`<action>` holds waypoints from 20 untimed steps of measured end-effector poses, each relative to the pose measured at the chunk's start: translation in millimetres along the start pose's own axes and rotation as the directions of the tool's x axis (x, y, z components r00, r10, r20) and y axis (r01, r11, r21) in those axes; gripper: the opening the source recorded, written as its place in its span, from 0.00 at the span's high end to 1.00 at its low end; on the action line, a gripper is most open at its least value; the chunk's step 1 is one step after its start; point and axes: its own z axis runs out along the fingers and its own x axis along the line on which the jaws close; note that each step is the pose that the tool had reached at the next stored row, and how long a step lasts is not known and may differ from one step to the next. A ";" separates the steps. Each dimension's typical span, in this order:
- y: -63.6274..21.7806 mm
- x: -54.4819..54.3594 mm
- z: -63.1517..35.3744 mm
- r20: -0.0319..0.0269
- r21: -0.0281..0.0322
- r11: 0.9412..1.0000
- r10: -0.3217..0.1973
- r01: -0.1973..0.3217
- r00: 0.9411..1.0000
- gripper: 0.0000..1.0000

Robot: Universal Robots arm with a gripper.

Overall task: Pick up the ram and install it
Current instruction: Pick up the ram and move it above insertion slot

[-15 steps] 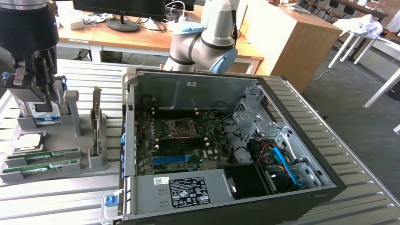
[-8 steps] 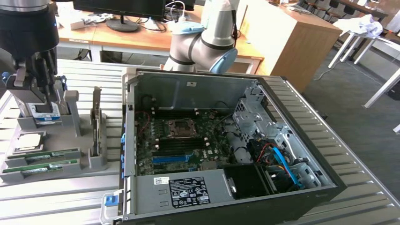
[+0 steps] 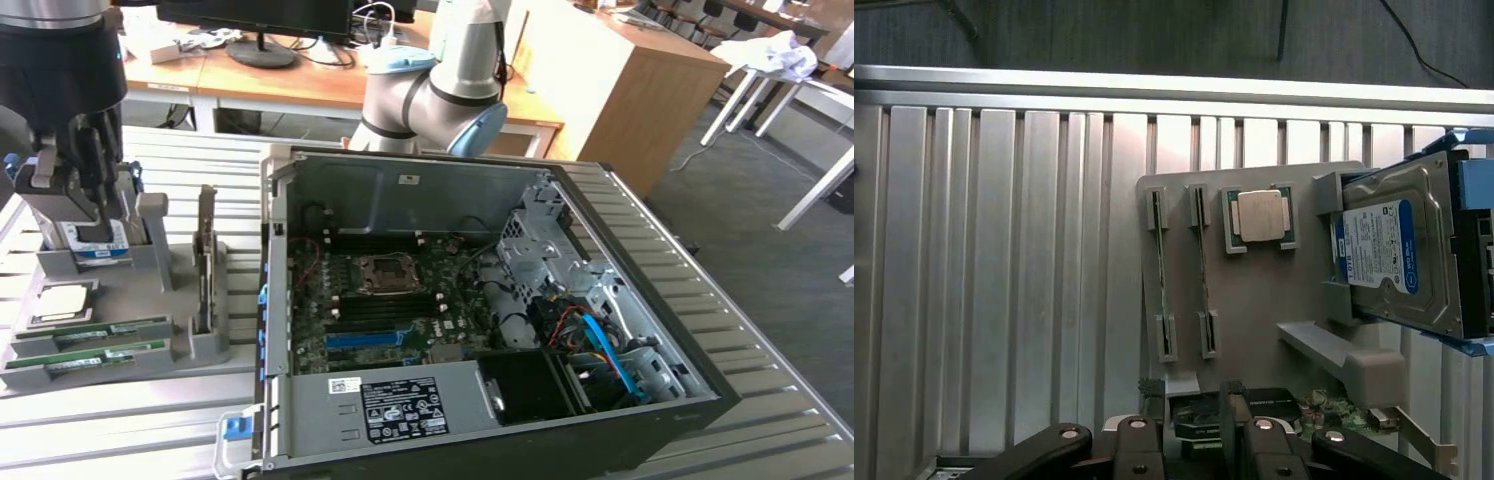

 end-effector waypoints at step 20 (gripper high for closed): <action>-0.2 0.2 6.7 0.000 0.000 1.000 -0.003 0.003 1.000 0.64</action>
